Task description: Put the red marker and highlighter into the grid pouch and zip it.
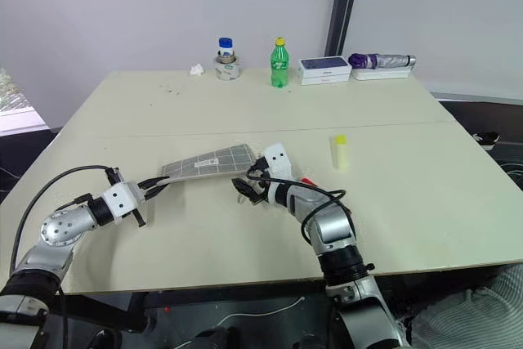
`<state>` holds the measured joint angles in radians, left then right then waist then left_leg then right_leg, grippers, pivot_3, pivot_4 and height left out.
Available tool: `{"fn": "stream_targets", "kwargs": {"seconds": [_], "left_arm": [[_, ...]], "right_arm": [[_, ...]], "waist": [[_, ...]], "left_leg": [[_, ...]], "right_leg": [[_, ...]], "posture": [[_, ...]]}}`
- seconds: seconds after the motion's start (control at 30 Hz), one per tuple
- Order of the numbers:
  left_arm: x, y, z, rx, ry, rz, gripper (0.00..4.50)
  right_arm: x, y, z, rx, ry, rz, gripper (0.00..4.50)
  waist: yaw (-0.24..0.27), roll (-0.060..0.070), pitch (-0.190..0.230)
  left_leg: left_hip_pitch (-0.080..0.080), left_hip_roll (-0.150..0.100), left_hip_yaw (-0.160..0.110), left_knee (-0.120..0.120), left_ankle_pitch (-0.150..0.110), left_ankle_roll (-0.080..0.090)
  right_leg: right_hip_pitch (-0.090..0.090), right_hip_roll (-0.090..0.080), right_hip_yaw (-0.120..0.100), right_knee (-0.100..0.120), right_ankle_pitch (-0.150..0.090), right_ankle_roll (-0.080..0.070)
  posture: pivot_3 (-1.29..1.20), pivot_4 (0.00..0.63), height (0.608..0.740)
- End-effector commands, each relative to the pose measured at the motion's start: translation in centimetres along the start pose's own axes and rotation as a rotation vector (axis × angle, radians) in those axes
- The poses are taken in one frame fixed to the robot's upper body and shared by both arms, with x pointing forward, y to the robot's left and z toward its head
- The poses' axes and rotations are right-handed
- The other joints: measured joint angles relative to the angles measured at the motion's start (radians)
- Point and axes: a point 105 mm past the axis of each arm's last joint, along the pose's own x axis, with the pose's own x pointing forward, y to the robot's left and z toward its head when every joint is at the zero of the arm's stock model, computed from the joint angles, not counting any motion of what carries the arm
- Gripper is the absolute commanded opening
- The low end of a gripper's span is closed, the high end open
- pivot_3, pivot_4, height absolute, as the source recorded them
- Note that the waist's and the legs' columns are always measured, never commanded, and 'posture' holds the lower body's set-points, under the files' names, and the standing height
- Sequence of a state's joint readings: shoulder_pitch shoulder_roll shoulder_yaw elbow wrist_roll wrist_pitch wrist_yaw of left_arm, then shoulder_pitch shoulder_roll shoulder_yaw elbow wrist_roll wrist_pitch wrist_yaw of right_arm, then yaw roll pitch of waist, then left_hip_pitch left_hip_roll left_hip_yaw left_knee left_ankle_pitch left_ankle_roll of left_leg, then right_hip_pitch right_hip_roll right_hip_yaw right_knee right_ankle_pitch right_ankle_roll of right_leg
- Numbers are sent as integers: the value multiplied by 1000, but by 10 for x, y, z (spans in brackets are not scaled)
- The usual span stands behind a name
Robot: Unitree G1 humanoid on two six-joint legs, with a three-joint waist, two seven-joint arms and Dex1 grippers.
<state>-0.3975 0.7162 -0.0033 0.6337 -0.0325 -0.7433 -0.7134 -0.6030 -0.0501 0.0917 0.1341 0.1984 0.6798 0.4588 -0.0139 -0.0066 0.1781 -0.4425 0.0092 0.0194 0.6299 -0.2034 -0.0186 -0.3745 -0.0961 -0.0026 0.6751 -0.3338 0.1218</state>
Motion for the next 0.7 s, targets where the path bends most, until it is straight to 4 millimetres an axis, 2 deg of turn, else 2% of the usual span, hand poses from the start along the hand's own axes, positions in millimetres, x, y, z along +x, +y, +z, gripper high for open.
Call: {"fn": "stream_targets", "kwargs": {"seconds": [0.03,0.2,0.3,0.4,0.53,0.6,0.7], "left_arm": [[0,10,12,26,-38,44,0],[-1,10,13,18,-33,46,0],[-2,7,13,14,-28,44,0],[-1,6,13,8,-23,54,0],[4,1,14,16,-17,76,0],[6,4,13,27,-5,116,0],[10,2,15,24,-8,147,0]], "right_arm": [[5,10,10,-12,-21,15,4455],[1,1,8,-31,-7,-48,4455],[-10,-15,17,-93,-26,-126,4455],[-18,-21,24,-92,-34,-160,4455],[-20,-10,15,-73,11,-123,4455],[-20,-3,11,15,19,-97,4455],[-20,1,7,34,27,-100,4455]], "waist": [[0,0,0],[-1,0,0],[0,0,0],[0,0,0],[-2,0,0],[-2,0,0],[-2,0,0]], "left_leg": [[0,0,0,0,0,0],[0,0,0,0,0,0],[0,0,0,0,0,0],[0,0,0,0,0,0],[0,0,0,-1,0,0],[0,0,0,-1,0,0],[0,0,0,-1,0,0]], "right_leg": [[0,0,0,0,0,0],[0,0,0,0,0,0],[0,0,0,0,0,0],[0,0,0,0,0,0],[0,0,0,0,0,0],[0,0,0,0,0,0],[0,0,0,0,0,0]], "posture": [[0,150,740],[0,150,740],[0,150,740],[0,150,740],[0,150,740],[0,150,740],[0,150,740]]}}
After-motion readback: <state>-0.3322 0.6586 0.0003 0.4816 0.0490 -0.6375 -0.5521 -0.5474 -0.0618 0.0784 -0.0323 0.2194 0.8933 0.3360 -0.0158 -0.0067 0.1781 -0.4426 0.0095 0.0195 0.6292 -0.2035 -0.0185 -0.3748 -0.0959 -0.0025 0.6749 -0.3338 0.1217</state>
